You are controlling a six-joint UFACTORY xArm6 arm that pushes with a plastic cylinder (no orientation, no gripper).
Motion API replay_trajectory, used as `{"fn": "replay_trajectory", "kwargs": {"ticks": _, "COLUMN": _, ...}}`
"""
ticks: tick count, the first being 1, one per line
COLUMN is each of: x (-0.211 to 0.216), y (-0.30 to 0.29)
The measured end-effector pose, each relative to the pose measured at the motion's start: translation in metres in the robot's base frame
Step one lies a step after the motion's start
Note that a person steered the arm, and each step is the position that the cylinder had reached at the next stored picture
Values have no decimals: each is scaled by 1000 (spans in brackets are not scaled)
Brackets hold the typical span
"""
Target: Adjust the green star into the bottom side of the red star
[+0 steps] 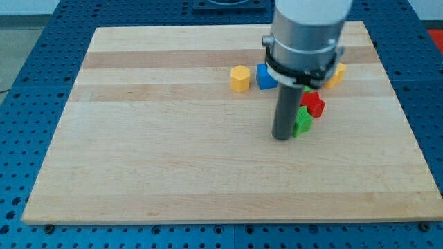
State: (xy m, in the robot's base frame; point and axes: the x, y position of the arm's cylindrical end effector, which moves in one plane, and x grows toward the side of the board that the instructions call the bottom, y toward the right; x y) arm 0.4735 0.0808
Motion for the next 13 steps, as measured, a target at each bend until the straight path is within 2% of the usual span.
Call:
{"fn": "replay_trajectory", "kwargs": {"ticks": 1, "x": -6, "y": 0}}
{"fn": "replay_trajectory", "kwargs": {"ticks": 2, "x": 31, "y": -27}}
{"fn": "replay_trajectory", "kwargs": {"ticks": 3, "x": 16, "y": -72}}
{"fn": "replay_trajectory", "kwargs": {"ticks": 4, "x": -26, "y": -75}}
{"fn": "replay_trajectory", "kwargs": {"ticks": 6, "x": -62, "y": -48}}
{"fn": "replay_trajectory", "kwargs": {"ticks": 7, "x": -59, "y": -23}}
{"fn": "replay_trajectory", "kwargs": {"ticks": 10, "x": 16, "y": -8}}
{"fn": "replay_trajectory", "kwargs": {"ticks": 11, "x": 10, "y": -13}}
{"fn": "replay_trajectory", "kwargs": {"ticks": 13, "x": -43, "y": -7}}
